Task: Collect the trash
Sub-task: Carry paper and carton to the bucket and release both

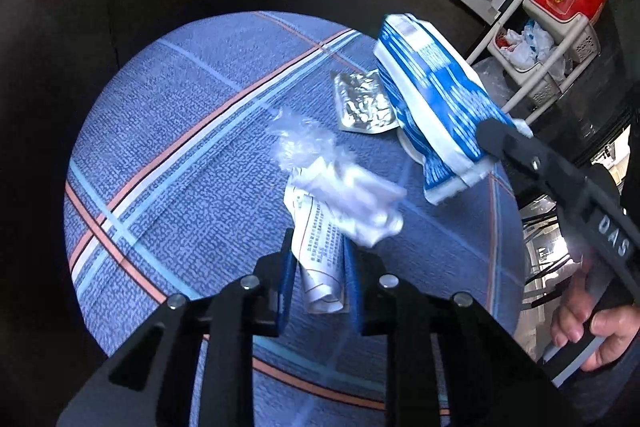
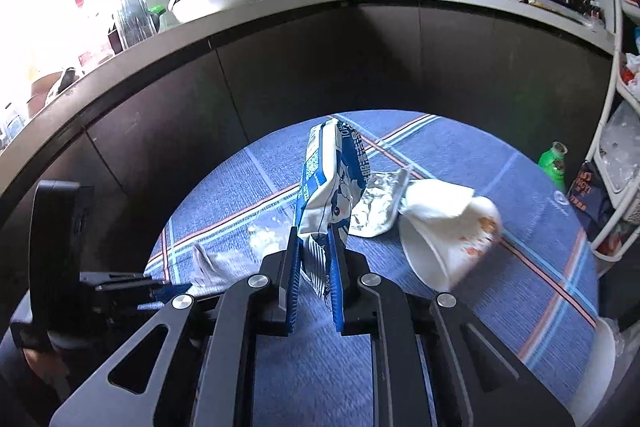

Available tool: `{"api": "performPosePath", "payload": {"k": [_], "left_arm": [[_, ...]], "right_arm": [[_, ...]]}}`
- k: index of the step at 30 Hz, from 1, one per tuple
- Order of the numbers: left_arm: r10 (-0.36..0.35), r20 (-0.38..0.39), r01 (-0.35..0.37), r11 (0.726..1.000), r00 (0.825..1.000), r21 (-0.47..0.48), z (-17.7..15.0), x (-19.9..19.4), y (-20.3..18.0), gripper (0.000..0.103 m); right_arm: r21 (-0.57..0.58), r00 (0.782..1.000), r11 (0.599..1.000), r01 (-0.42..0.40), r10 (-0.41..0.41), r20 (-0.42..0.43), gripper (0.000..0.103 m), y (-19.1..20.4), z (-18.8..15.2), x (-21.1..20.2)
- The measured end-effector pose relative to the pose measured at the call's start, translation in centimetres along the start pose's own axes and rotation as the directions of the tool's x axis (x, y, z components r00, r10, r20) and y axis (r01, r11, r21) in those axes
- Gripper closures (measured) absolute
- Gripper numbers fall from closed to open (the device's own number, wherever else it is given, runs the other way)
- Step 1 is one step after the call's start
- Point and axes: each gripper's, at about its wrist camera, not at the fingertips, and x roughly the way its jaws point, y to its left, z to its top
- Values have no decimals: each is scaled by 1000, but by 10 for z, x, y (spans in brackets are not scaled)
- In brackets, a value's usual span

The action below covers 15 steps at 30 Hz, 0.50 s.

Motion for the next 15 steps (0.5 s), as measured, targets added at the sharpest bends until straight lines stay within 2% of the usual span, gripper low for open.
{"api": "performPosePath", "payload": {"k": [6,15], "left_arm": [[-2,36,1,1000,999,29,-5,-21,-23,81],[-55,81,46,992,995,118,-4,-46,-76,81]], "right_arm": [[24,999,1000,18,-19,28,91,-8,-18,-38],[100,992,992,76,-85,92,91,-38,-37,-95]]}}
